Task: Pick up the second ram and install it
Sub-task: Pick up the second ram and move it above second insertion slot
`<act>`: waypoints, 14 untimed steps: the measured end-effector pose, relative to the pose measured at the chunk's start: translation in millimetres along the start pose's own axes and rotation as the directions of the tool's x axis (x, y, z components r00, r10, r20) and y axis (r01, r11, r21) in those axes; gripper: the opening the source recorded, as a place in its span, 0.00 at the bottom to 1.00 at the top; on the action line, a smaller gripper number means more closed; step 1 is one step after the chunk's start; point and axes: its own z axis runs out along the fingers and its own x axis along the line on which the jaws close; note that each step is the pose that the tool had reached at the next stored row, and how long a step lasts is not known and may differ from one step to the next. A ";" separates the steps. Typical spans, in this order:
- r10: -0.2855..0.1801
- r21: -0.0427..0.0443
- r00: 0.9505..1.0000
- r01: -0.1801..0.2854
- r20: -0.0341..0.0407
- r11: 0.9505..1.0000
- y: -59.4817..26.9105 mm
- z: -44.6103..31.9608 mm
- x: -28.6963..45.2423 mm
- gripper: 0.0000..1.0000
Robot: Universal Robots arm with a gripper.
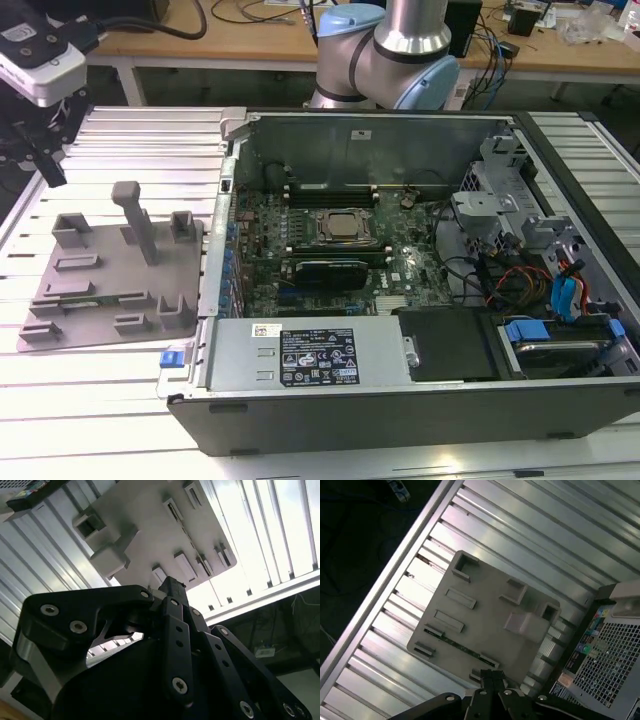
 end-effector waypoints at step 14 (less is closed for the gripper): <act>-0.179 -0.005 0.984 0.179 -0.008 0.984 0.0 0.0 0.0 0.08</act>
